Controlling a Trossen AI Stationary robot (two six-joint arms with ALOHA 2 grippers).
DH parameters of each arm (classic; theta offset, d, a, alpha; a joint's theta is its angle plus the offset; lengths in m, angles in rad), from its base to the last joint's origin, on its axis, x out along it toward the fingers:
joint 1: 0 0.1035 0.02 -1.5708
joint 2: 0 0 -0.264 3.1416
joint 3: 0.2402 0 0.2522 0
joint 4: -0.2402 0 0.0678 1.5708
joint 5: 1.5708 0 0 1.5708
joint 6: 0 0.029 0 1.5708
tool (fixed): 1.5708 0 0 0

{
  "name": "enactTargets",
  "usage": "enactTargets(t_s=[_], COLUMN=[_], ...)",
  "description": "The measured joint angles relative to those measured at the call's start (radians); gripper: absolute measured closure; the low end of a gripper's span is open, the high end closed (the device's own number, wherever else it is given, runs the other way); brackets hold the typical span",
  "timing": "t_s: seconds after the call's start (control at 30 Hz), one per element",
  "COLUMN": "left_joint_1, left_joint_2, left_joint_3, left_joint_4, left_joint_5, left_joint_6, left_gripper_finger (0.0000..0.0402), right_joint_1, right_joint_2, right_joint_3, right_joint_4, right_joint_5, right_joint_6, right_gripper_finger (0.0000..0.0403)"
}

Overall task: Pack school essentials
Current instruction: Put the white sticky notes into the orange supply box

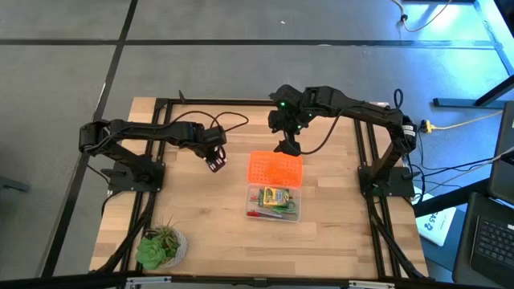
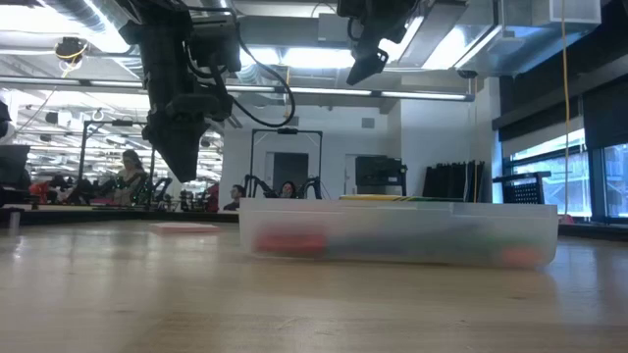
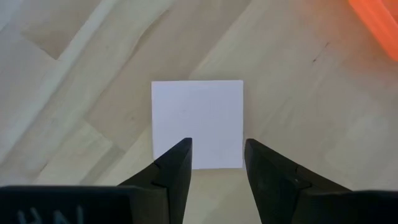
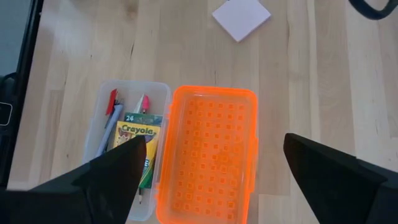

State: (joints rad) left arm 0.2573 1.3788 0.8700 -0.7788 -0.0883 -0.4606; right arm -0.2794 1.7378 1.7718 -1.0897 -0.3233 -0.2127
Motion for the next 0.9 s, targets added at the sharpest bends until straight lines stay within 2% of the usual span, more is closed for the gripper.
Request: enactTargets(t_s=[0.5, 0.7, 0.9], left_joint_1=[0.0, 0.011, 0.011], left_joint_2=[0.0, 0.0, 0.0], left_joint_3=[0.0, 0.0, 0.0], left_joint_4=[0.001, 0.005, 0.001], left_joint_5=[0.005, 0.07, 0.065], left_joint_6=[-0.028, -0.059, -0.067], left_gripper_finger=[0.026, 0.0259, 0.023], right_joint_1=[0.0, 0.0, 0.0], right_joint_2=[0.0, 0.0, 0.0], right_joint_3=[0.0, 0.0, 0.0], right_joint_4=[0.001, 0.001, 0.001], right_joint_5=[-0.002, -0.002, -0.002], right_joint_6=[-0.002, -0.002, -0.002], right_gripper_finger=[0.0022, 0.0022, 0.0022])
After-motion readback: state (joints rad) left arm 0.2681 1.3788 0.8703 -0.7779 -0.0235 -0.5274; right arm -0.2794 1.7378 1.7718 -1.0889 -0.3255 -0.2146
